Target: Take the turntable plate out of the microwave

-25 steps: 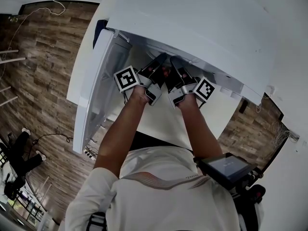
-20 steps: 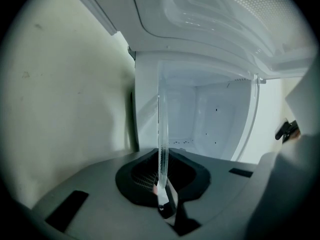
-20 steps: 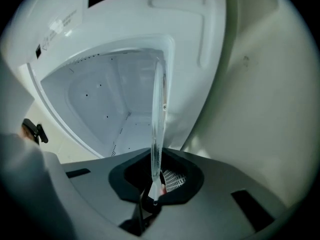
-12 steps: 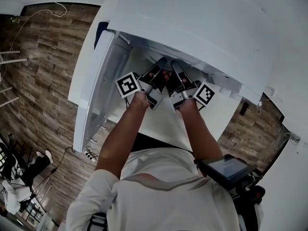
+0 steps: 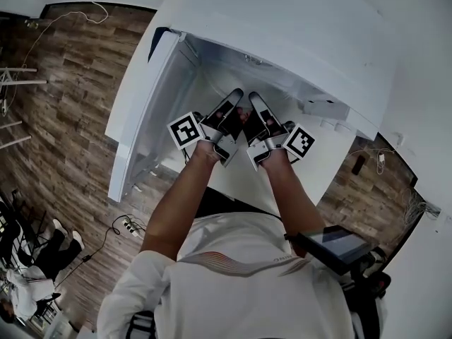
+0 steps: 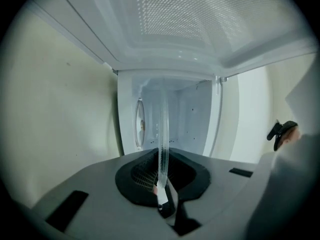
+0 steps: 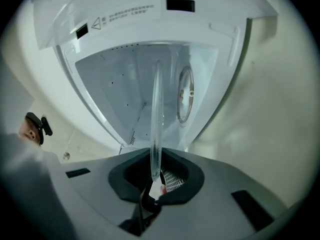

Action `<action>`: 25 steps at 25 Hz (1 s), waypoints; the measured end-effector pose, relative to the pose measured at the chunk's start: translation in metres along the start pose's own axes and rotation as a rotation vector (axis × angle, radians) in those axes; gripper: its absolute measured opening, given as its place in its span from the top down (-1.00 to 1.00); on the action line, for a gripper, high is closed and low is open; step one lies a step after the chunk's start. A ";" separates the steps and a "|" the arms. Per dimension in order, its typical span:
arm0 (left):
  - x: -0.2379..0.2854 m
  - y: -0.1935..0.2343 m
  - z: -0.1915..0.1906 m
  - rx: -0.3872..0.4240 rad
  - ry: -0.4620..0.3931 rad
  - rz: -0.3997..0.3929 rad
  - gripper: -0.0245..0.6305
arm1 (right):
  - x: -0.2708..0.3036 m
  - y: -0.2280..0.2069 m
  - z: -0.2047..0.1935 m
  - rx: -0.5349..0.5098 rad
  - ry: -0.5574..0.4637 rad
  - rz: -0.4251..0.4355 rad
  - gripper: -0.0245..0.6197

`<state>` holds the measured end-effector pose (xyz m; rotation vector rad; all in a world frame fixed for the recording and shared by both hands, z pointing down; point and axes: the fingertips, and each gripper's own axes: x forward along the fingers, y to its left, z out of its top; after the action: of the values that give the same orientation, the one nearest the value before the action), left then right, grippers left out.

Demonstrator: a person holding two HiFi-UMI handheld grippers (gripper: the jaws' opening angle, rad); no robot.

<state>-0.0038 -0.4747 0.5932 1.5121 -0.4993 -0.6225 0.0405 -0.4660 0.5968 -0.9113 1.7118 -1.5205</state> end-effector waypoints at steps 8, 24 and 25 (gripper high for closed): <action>-0.047 -0.027 -0.033 0.014 -0.034 -0.032 0.81 | -0.038 0.029 -0.040 -0.024 0.035 0.026 0.83; -0.110 -0.071 -0.108 0.034 -0.120 -0.056 0.81 | -0.116 0.076 -0.088 -0.032 0.126 0.062 0.83; -0.114 -0.074 -0.111 0.034 -0.120 -0.055 0.81 | -0.119 0.080 -0.090 -0.034 0.126 0.064 0.83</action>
<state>-0.0218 -0.3135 0.5267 1.5306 -0.5635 -0.7545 0.0227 -0.3112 0.5300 -0.7843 1.8433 -1.5397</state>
